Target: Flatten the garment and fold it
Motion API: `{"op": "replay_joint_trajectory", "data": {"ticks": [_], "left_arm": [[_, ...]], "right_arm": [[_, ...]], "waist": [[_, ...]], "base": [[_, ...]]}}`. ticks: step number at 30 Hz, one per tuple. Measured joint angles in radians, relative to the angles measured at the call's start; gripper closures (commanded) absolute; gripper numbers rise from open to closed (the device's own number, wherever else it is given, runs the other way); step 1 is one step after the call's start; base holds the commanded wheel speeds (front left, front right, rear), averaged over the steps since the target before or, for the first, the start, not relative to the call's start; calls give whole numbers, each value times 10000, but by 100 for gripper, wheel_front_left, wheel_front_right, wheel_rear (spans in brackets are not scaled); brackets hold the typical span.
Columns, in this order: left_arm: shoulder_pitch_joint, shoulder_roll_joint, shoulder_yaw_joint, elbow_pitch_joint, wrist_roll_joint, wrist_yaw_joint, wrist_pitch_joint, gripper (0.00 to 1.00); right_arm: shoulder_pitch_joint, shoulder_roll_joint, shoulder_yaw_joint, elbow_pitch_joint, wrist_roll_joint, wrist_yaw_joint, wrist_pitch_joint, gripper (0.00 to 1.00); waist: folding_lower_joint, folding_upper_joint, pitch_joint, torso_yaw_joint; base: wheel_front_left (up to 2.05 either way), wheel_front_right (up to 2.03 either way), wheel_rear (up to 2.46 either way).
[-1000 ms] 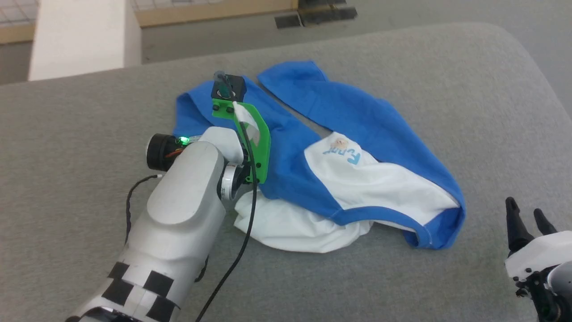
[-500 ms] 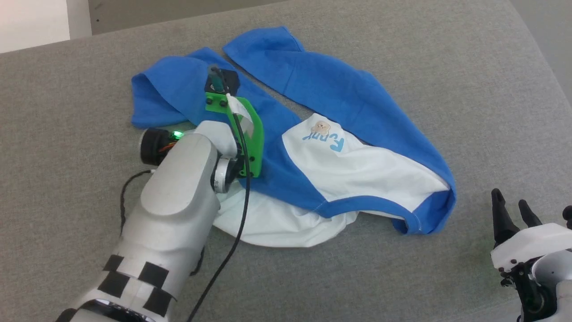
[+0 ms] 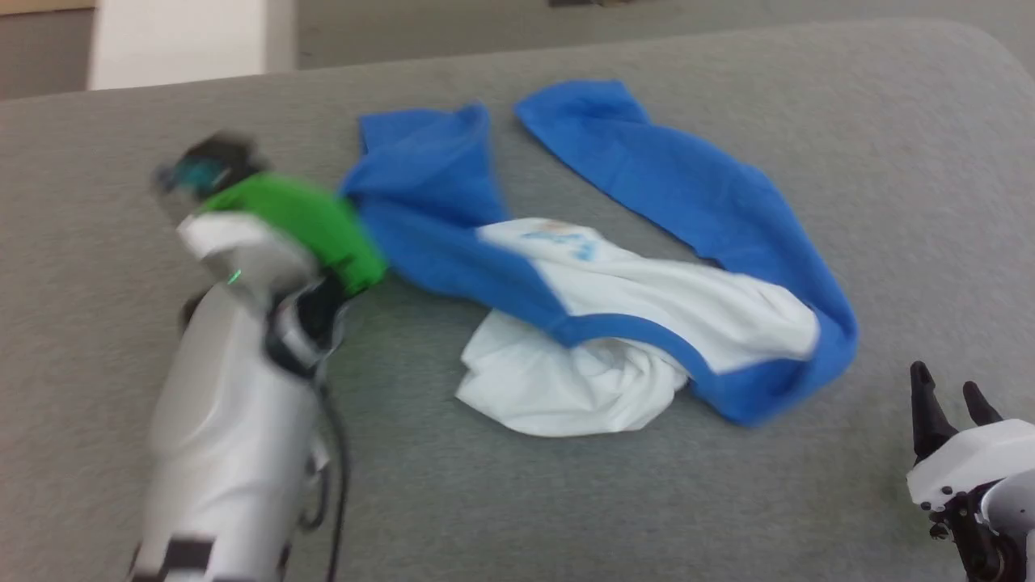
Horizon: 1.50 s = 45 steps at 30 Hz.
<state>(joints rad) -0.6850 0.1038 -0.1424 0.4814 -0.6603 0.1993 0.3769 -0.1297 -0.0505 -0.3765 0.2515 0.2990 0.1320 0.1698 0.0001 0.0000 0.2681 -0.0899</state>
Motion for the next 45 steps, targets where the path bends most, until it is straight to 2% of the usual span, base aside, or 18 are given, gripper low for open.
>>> {"op": "replay_joint_trajectory", "data": {"ticks": [2, 5, 9, 10, 11, 13, 17, 20, 25, 29, 32, 36, 42, 43, 44, 45], "left_arm": [[943, 278, 550, -407, -174, 387, -148, 100], [2218, 343, 1022, -779, -508, 750, -226, 100], [3688, 35, 1160, -1150, -874, 828, -330, 100], [3789, -33, 1156, -1258, -938, 796, -441, 78], [3846, -92, 1154, -1388, -997, 669, -635, 0], [3866, -128, 1166, -1697, -1085, 339, -1066, 0], [4149, -38, 1250, -2665, -802, -372, -2654, 0], [5003, 242, 1060, -3120, 46, -560, -3714, 0], [6242, 276, 878, -3480, 1012, -621, -5662, 0], [6488, 167, 650, -3697, 1421, -617, -6004, 0], [6483, 104, 522, -3785, 1490, -573, -6080, 0], [6430, 4, 274, -3737, 1517, -573, -6073, 0], [6199, -40, 48, -3574, 1574, -577, -6055, 0], [6178, -44, 31, -3553, 1574, -577, -6055, 0], [6169, -44, 25, -3532, 1574, -577, -6055, 0], [6164, -46, 12, -3501, 1574, -577, -6055, 0]], "right_arm": [[24, 0, 127, -148, -2, 0, 127, 0], [25, 8, 293, -276, -4, 0, 253, 0], [76, 8, 374, -426, -8, 0, 405, 0], [101, 10, 382, -433, -10, 0, 424, 0], [131, 10, 397, -441, -10, 0, 462, 0], [188, 10, 435, -453, -10, 0, 504, 0], [369, 10, 589, -518, -10, 0, 604, 0], [453, 4, 721, -639, -8, 0, 694, 0], [771, -4, 1471, -1246, 88, 0, 1300, 0], [807, 10, 2416, -2090, 98, 0, 2144, 0], [656, 12, 2746, -2368, 73, 0, 2905, 0], [20, 8, 2798, -2366, -364, 0, 3542, 0], [-860, 8, 2823, -2096, -782, 0, 3808, 0], [-902, 12, 2819, -2033, -792, 0, 3864, 61], [-921, 12, 2813, -2006, -803, 0, 3879, 100], [-943, 10, 2801, -1979, -803, 0, 3875, 100]], "waist": [[0, 0, -186, 364], [0, 0, -388, 750], [0, -1, -642, 1227], [0, 0, -686, 1301], [0, 0, -748, 1380], [-1, 0, -875, 1470], [-1, 0, -1156, 1500], [-1, 0, -1295, 1409], [-1, -1, -1419, 1299], [-1, 0, -1340, 1345], [-1, 0, -1225, 1401], [-1, 0, -1064, 1536], [-1, 0, -822, 1769], [-1, 0, -791, 1806], [-1, 0, -770, 1832], [-1, 0, -749, 1859]], "base": [[0, 0, 0], [0, 0, 0], [0, 0, 0], [0, 0, 0], [0, 0, 0], [0, 0, 0], [0, 0, 0], [0, 0, 0], [0, 0, 0], [0, 0, 0], [0, 0, 0], [0, 0, 0], [0, 0, 0], [0, 0, 0], [0, 0, 0], [0, 0, 0]]}}
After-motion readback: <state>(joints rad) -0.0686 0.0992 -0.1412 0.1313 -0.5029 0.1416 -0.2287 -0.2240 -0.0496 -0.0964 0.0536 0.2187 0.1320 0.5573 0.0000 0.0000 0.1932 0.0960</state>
